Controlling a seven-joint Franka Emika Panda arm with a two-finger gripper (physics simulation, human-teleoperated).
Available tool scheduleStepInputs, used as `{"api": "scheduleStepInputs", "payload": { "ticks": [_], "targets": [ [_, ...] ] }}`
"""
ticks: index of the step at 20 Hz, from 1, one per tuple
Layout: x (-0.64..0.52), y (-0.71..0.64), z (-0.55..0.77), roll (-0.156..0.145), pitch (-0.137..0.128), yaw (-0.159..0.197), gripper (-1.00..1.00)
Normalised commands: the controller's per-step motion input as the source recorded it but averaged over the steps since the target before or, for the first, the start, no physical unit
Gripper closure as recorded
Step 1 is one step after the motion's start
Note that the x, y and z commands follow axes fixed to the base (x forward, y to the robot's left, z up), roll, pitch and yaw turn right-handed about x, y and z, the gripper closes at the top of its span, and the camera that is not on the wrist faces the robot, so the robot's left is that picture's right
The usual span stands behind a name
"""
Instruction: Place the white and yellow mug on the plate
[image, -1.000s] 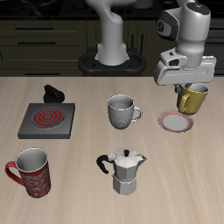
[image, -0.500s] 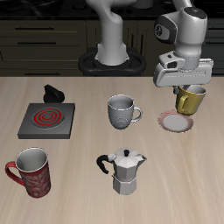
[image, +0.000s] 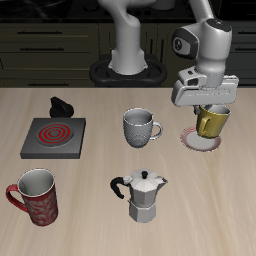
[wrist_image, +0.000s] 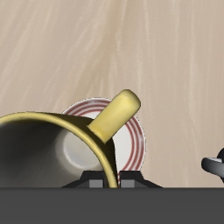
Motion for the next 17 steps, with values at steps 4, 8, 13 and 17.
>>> {"api": "scheduleStepInputs", "payload": {
  "ticks": [4, 8, 13, 17],
  "targets": [
    [0.04, -0.09, -0.20, -0.034, 0.004, -0.004, 1.00],
    [0.05, 0.08, -0.32, 0.028, 0.041, 0.040, 1.00],
    [0.06, -0.08, -0.15, -0.053, 0.035, -0.062, -1.00],
    [0.05, -0.02, 0.16, -0.001, -0.016, 0.002, -1.00]
  ]
}}
